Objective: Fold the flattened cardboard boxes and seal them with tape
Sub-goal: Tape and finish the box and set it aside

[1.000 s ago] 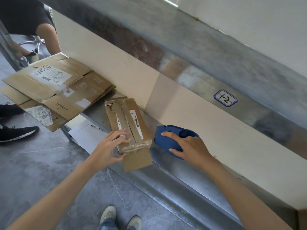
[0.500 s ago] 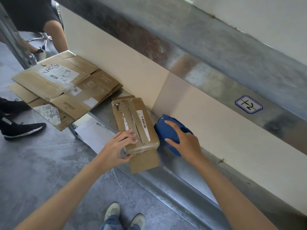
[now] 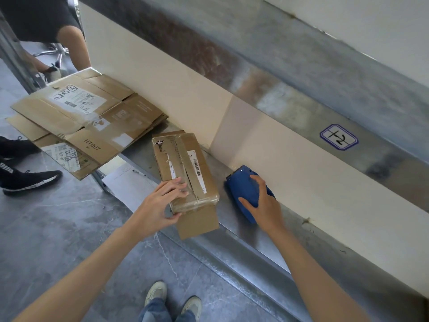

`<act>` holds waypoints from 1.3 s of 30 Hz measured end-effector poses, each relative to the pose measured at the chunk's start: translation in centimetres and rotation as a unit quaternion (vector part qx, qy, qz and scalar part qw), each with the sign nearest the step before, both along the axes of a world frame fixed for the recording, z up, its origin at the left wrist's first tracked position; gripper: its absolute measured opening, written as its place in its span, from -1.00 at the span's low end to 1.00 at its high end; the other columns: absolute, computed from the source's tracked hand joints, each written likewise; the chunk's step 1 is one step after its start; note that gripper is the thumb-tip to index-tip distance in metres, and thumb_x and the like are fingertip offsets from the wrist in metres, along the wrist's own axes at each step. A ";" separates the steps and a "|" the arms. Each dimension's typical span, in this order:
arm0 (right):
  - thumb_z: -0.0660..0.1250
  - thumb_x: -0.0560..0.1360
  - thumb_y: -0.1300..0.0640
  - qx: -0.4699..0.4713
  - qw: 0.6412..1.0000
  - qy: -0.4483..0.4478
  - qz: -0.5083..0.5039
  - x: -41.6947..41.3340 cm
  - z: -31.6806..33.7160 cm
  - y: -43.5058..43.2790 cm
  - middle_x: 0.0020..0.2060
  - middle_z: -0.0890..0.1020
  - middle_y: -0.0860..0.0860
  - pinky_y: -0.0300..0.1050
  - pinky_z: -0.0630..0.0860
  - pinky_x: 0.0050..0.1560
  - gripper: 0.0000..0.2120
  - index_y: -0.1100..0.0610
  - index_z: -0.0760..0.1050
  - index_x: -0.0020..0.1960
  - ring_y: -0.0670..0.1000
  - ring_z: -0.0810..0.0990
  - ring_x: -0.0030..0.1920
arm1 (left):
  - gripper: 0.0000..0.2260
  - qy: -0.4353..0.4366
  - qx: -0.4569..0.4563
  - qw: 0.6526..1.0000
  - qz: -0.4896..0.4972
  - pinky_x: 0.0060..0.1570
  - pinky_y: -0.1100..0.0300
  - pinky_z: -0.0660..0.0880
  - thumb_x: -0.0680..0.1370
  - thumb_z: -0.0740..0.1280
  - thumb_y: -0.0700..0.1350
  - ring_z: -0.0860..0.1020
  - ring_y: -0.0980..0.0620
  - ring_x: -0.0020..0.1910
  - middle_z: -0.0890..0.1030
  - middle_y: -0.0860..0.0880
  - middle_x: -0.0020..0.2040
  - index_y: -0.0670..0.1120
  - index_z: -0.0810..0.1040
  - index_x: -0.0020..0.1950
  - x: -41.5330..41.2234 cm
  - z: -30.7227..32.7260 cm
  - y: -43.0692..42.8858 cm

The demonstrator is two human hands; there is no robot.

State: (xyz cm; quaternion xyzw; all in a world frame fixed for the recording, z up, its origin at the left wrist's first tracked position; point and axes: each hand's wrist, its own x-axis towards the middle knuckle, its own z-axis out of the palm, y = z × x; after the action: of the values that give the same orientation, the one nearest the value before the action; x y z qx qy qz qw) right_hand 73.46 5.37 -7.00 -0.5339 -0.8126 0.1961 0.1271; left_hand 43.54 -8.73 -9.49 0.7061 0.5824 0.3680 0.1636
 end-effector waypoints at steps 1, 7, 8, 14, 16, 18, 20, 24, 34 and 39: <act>0.39 0.51 -0.17 -0.010 1.000 0.008 0.002 0.1 -0.1 0.1 -0.40 0.49 -0.14 -0.23 0.28 -0.44 -0.39 -0.24 0.12 0.41 -0.12 0.46 -0.47 | -0.51 0.002 0.001 1.000 0.002 0.46 0.38 0.16 0.36 0.60 -0.19 0.20 0.27 0.51 0.46 0.14 0.36 -0.08 0.57 0.26 0.0 0.0 0.0; 0.46 0.47 -0.09 -0.076 0.994 0.074 0.024 0.6 0.3 0.5 0.33 0.45 -0.09 -0.08 0.45 0.12 -0.34 -0.26 0.17 0.43 0.00 0.48 0.23 | -0.50 0.021 -0.001 1.000 0.012 0.44 0.18 0.30 0.37 0.60 -0.17 0.20 0.25 0.51 0.42 0.19 0.37 -0.06 0.56 0.26 0.2 -0.1 0.0; 0.46 0.46 -0.09 -0.073 0.994 0.077 0.024 0.6 0.4 0.5 0.33 0.43 -0.07 -0.08 0.44 0.14 -0.34 -0.27 0.17 0.43 0.00 0.47 0.24 | -0.51 0.022 -0.002 1.000 0.013 0.42 0.15 0.31 0.37 0.60 -0.16 0.19 0.26 0.51 0.41 0.20 0.37 -0.06 0.56 0.27 0.2 -0.1 0.0; 0.42 0.46 -0.20 -0.045 0.998 0.042 0.033 1.1 1.3 -0.2 0.10 0.36 -0.11 -0.15 0.42 0.04 -0.27 -0.31 0.09 0.50 -0.02 0.47 0.10 | -0.53 0.071 0.018 0.997 0.031 0.50 -0.13 0.22 0.38 0.58 -0.04 0.15 0.07 0.58 0.48 0.12 0.38 -0.03 0.55 0.25 0.3 -0.2 -0.2; 0.44 0.43 -0.23 -0.007 0.999 0.046 0.012 1.0 1.9 -0.3 0.05 0.37 -0.11 -0.18 0.42 -0.11 -0.20 -0.31 0.05 0.52 -0.06 0.43 0.04 | -0.56 0.103 0.032 0.993 0.050 0.51 -0.21 0.16 0.41 0.51 0.08 0.14 0.01 0.58 0.50 0.11 0.38 0.00 0.55 0.23 0.5 -0.2 -0.3; 0.44 0.41 -0.26 0.024 0.999 0.044 -0.011 0.4 2.9 -0.3 0.09 0.37 -0.13 -0.22 0.37 -0.20 -0.18 -0.32 0.05 0.51 -0.10 0.38 0.08 | -0.56 0.109 0.033 0.992 0.063 0.47 -0.20 0.25 0.44 0.41 0.18 0.22 0.00 0.55 0.48 0.12 0.39 0.01 0.53 0.25 0.9 -0.2 -0.4; 0.45 0.42 -0.24 0.053 0.998 0.036 0.005 -0.6 3.8 -0.3 0.20 0.37 -0.13 -0.15 0.41 -0.12 -0.23 -0.27 0.12 0.50 -0.08 0.37 0.18 | -0.56 0.088 0.028 0.993 0.068 0.44 -0.12 0.32 0.46 0.38 0.21 0.28 0.01 0.51 0.47 0.12 0.40 0.00 0.54 0.24 1.3 -0.3 -0.6; 0.45 0.43 -0.23 0.050 0.986 0.033 0.152 -3.9 5.0 -0.6 0.38 0.38 -0.14 -0.03 0.42 0.28 -0.31 -0.13 0.29 0.48 -0.05 0.33 0.37 | -0.61 0.035 0.029 0.995 0.087 0.38 0.14 0.36 0.50 0.37 0.23 0.30 0.06 0.50 0.46 0.14 0.40 0.01 0.56 0.19 1.9 -0.5 -0.7; 0.54 0.38 -0.08 0.027 0.965 0.039 0.257 -7.3 1.9 -0.2 0.33 0.51 -0.08 0.15 0.44 0.28 -0.43 0.00 0.54 0.36 0.02 0.42 0.34 | -0.62 0.082 0.057 0.992 0.081 0.29 0.02 0.50 0.51 0.42 0.10 0.45 -0.07 0.39 0.58 0.00 0.30 -0.07 0.61 0.25 1.0 -1.1 -0.3; 0.48 0.44 -0.11 0.061 0.961 0.029 0.267 -7.1 1.5 -0.3 0.34 0.52 -0.07 0.13 0.45 0.28 -0.44 -0.01 0.51 0.40 0.05 0.45 0.33 | -0.59 0.095 0.049 0.992 0.069 0.30 0.01 0.49 0.54 0.34 0.15 0.45 -0.07 0.39 0.58 -0.02 0.30 -0.08 0.61 0.27 0.8 -0.7 -0.4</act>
State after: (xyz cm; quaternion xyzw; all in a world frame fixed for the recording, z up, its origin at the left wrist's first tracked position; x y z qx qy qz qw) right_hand 66.41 5.04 -5.46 -0.2825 -0.9321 0.1887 0.1258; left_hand 44.35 -9.09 -10.14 0.7032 0.6238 0.3379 0.0466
